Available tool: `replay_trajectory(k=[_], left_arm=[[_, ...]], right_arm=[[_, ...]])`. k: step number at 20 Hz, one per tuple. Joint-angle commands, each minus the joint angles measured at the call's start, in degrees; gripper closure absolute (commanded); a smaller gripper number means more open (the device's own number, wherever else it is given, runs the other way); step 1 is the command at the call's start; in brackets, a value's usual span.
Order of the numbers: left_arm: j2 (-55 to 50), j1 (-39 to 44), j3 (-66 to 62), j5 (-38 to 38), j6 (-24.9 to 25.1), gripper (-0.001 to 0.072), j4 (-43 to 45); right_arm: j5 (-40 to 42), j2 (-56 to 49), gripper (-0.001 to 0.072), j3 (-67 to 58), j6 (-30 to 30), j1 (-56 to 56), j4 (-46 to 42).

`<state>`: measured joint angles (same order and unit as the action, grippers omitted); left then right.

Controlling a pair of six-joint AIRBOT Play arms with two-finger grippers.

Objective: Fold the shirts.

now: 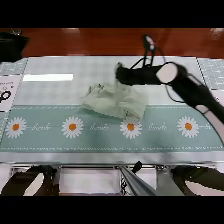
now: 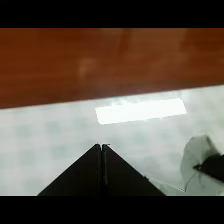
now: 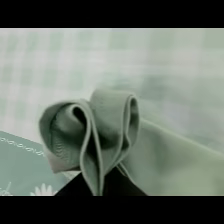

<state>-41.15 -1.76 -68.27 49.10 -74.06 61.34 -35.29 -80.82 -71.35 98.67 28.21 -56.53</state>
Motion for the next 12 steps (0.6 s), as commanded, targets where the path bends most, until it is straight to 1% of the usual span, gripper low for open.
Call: replay_trajectory(k=[1, 2, 3, 4, 5, 6, 7, 9, 11, 12], left_arm=[[8.0, -6.6, 0.0, 7.2, -1.7, 0.0689, 1.9], [9.1, -7.0, 0.0, 8.9, -1.7, 0.0689, 1.9], [9.9, -7.2, 0.0, 10.6, -1.7, 0.0689, 1.9], [10.3, -7.2, 0.0, 11.7, -1.7, 0.0689, 1.9], [10.3, -7.1, 0.0, 12.4, -1.6, 0.0689, 1.9], [10.1, -7.1, 0.3, 12.4, -1.6, 0.0688, 2.0], [9.8, -7.1, 1.1, 11.6, -1.6, 0.0688, 2.4], [9.3, -7.2, 4.0, 9.9, -1.6, 0.0688, 4.0], [8.6, -7.2, 7.7, 9.2, -1.7, 0.0688, 4.3], [8.3, -7.1, 9.4, 9.2, -1.7, 0.0689, 4.2]], right_arm=[[12.0, -7.7, 0.0683, 0.0, 0.3, 5.6, 7.6], [13.7, -9.0, 0.0682, 0.0, 0.3, 6.6, 9.7], [14.6, -10.0, 0.0655, 0.0, 0.2, 7.5, 11.9], [14.8, -10.7, 0.0482, 0.0, 0.0, 8.2, 14.0], [14.5, -10.9, 0.0345, 0.0, -0.4, 8.9, 14.7], [13.4, -10.7, 0.0288, -0.1, -1.2, 9.2, 14.7], [10.0, -10.3, 0.027, -0.5, -3.3, 8.7, 14.6], [1.6, -8.3, 0.0271, -0.7, -8.1, 6.1, 13.7], [-8.5, -5.0, 0.0271, -0.7, -8.7, 1.2, 7.9], [-14.2, -2.9, 0.0271, -0.7, -8.3, -2.0, 3.4]])
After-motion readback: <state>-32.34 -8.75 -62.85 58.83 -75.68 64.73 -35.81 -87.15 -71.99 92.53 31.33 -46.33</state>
